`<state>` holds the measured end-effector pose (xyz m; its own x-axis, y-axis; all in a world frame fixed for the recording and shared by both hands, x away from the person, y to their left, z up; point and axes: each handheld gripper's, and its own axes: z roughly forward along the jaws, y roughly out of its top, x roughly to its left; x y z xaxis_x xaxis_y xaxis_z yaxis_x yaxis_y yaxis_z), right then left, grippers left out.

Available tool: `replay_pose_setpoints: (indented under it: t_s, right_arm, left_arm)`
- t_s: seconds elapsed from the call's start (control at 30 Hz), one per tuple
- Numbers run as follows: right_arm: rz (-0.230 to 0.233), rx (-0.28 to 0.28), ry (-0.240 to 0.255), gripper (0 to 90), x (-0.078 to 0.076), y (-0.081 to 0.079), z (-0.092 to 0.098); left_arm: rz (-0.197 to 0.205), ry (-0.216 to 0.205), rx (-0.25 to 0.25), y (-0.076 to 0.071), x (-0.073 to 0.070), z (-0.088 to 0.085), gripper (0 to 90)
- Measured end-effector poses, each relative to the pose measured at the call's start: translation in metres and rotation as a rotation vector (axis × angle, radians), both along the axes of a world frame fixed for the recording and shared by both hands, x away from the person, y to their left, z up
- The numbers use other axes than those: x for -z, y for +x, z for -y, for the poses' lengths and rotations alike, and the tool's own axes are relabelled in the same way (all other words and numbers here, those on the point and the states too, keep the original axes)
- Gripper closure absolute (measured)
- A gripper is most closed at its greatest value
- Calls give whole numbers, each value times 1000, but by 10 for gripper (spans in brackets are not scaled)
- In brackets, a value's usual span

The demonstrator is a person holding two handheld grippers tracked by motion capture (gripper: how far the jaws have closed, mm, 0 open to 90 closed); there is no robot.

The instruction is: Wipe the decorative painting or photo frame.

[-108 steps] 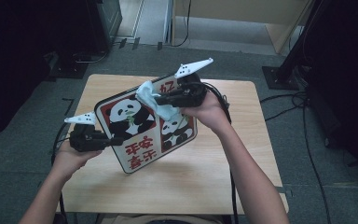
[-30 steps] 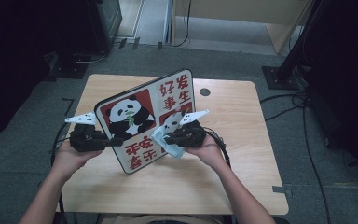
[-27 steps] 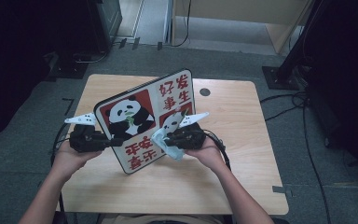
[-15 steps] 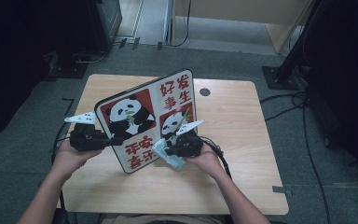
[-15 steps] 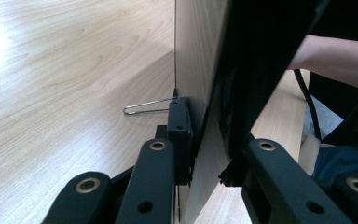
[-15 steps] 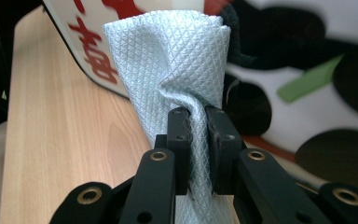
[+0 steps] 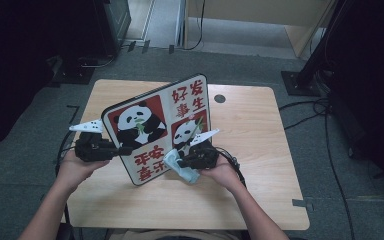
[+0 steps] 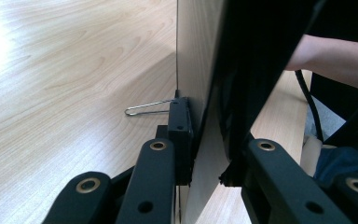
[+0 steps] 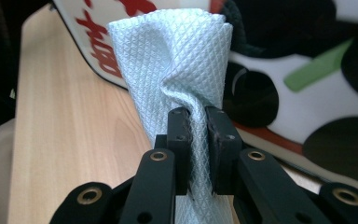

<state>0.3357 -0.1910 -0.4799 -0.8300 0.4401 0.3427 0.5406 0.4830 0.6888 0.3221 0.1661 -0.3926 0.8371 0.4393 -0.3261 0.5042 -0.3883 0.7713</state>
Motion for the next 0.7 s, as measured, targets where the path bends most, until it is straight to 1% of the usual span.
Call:
replay_pose_setpoints:
  t_s: [0.07, 0.13, 0.17, 0.2, 0.37, 0.47, 0.57, 0.6, 0.7]
  right_arm:
    - [1, 3, 14, 818, -5, -1, 0]
    - [27, -4, 28, 818, -14, -2, 0]
    - [26, -5, 36, 818, -19, -2, 0]
    - [35, -9, 44, 818, -22, -2, 0]
    - [60, -6, 79, 819, -50, 2, 2]
    - [84, -14, 98, 818, -71, 6, 1]
    - [108, -27, 116, 819, -92, 10, -4]
    - [122, -35, 120, 819, -101, 12, -8]
    - [150, -47, 117, 818, -123, 16, -14]
  left_arm:
    - [0, 0, 1, 0, 0, 0, 787]
    - [0, 0, 0, 0, 0, 0, 787]
    - [0, -1, 0, 0, 0, 0, 787]
    - [0, -1, 0, 0, 0, 0, 787]
    - [-2, -1, -3, 0, 0, 0, 787]
    - [-6, -4, -5, 0, 0, 0, 787]
    - [-6, -3, -8, -1, 0, 0, 787]
    - [-4, 0, -8, -2, 0, 0, 787]
    - [1, 4, -8, -3, -1, 1, 787]
